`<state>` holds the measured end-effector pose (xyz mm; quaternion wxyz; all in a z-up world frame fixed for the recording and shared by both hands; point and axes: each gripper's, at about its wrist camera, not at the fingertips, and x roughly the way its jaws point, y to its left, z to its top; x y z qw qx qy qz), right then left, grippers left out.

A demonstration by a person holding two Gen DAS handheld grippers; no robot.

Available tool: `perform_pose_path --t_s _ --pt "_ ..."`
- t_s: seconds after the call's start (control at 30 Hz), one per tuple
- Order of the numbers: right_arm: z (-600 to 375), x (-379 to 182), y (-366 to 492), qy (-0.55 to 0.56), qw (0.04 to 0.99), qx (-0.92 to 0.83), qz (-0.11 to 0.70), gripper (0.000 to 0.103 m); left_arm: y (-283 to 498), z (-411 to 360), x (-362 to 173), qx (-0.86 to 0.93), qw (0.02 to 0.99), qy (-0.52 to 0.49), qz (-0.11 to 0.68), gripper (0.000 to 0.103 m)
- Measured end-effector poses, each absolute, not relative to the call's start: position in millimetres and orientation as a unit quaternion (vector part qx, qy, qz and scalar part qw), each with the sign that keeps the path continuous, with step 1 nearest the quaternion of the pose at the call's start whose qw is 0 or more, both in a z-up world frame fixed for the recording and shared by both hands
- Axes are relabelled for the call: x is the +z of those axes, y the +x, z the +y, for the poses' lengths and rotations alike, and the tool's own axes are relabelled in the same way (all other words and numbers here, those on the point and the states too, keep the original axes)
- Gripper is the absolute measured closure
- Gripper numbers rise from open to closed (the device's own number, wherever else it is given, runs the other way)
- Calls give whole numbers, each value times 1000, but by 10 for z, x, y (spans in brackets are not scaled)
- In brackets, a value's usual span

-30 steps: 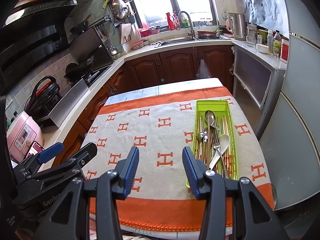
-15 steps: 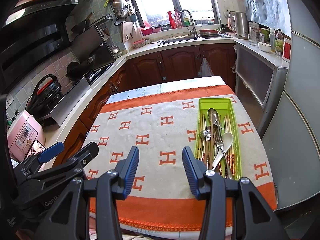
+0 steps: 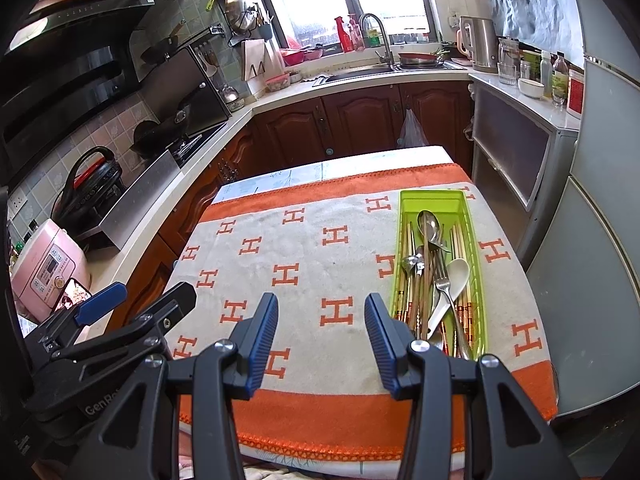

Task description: Organize utensils

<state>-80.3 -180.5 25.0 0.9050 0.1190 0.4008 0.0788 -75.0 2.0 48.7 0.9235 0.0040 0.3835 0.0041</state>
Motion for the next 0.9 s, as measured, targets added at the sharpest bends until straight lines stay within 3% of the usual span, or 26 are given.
perform_pose_path --t_s 0.9 --pt "-1760 178 -744 119 898 81 415 58 -708 99 345 10 918 2 396 17"
